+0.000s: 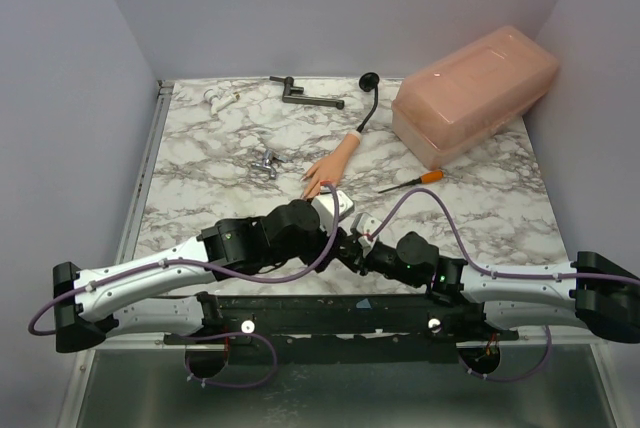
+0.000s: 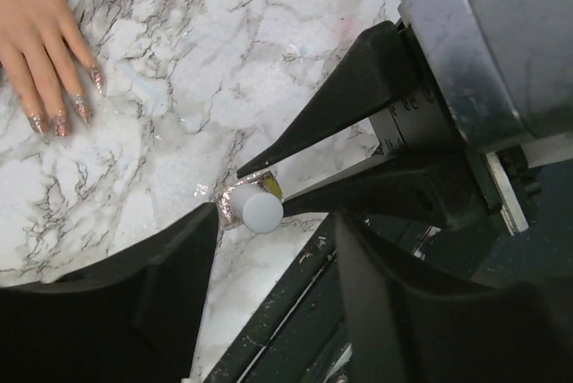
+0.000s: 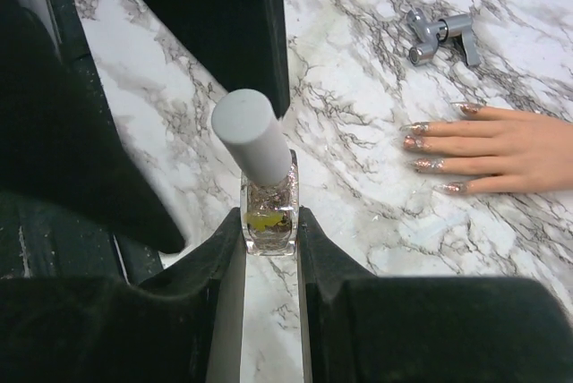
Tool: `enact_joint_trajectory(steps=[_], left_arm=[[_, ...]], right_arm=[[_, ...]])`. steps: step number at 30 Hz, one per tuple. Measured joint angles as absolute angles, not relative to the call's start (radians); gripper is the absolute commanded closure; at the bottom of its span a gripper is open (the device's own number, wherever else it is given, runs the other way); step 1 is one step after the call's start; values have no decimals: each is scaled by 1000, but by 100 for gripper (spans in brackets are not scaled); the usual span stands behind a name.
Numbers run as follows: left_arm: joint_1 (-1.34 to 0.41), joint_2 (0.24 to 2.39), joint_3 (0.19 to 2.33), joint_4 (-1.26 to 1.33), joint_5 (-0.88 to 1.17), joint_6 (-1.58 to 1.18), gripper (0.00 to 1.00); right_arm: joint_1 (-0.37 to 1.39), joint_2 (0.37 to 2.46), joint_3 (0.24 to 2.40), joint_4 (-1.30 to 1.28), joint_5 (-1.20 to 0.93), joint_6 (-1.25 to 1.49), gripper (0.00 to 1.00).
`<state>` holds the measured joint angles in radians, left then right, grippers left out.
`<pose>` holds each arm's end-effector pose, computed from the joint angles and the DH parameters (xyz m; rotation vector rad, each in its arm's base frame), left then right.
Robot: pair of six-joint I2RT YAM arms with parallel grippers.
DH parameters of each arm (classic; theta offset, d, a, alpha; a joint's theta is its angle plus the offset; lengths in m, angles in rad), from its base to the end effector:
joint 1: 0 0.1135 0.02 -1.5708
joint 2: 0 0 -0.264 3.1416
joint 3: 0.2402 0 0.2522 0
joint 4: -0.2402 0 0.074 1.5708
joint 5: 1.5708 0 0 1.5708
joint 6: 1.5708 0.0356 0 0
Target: Paint the nails
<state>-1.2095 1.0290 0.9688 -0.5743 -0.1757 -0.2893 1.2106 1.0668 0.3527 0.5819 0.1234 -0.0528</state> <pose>0.0835 -0.2034 0.3202 0.9164 2.0765 -0.6348 0.0835 0.2093 0.2152 -0.9614 1.4750 0.7515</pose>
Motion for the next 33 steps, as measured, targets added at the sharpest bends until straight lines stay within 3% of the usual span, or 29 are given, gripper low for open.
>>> enact_joint_trajectory(steps=[3, 14, 27, 33], left_arm=[[-1213, 1014, 975, -586, -175, -313, 28], [-1213, 1000, 987, -635, -244, -425, 32], [-1213, 1007, 977, -614, -326, -535, 55], [-1213, 1040, 977, -607, -330, -563, 72]], right_arm=[[1209, 1067, 353, 582, 126, -53, 99], [1209, 1067, 353, 582, 128, -53, 99], [1209, 1068, 353, 582, 128, -53, 99], [1209, 1068, 353, 582, 128, -53, 99]])
